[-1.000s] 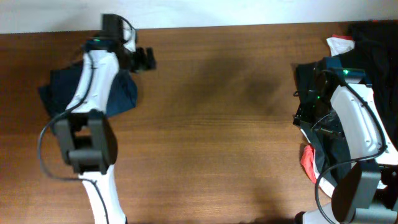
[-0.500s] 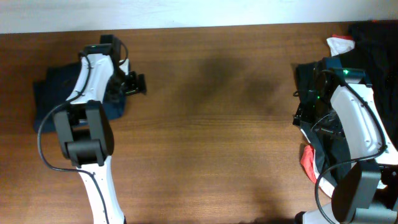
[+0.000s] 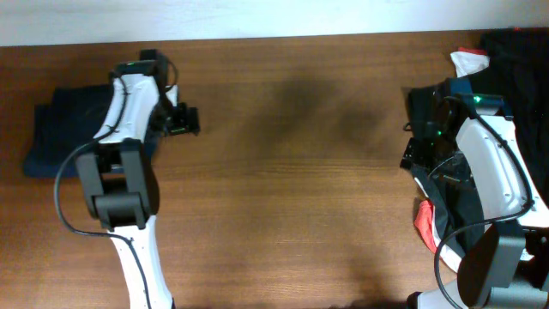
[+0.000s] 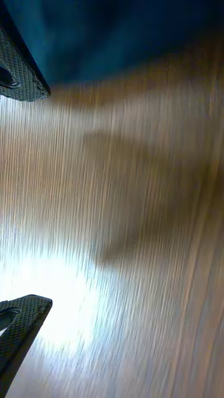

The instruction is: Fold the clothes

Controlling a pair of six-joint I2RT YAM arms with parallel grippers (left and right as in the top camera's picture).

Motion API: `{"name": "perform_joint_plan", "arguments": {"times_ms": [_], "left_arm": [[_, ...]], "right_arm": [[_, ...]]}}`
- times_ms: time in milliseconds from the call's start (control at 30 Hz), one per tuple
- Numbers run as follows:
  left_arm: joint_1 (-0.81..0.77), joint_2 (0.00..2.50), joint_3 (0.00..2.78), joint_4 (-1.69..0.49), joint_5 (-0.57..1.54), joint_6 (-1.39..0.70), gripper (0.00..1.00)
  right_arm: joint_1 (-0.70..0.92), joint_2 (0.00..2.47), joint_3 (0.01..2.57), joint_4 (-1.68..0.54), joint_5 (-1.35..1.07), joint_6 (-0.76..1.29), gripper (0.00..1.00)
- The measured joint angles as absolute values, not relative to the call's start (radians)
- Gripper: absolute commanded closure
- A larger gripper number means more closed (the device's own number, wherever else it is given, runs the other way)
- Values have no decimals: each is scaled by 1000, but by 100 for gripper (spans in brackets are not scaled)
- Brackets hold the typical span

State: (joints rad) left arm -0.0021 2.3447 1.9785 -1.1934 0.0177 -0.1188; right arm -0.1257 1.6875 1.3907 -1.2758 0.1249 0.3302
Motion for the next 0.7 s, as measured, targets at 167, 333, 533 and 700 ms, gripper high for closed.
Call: {"name": "perform_joint_plan", "arguments": {"times_ms": [167,333,533,700], "left_arm": [[-122,2252,1979,-1312,14,-112,1],[-152,2208,1987,-1590,15,-117,1],[-147,2206,1983,-1685,76,-120,1],[-147,2127,1920,-1682,97,-120,1]], "right_arm": [[-126,1687,1391,-1238,-99,154,1],[-126,1687,1391,-1398,-173,93,2],[-126,1682,1391,-1507,-206,70,1],[-126,1557,1386,-1419,-208,68,1]]}}
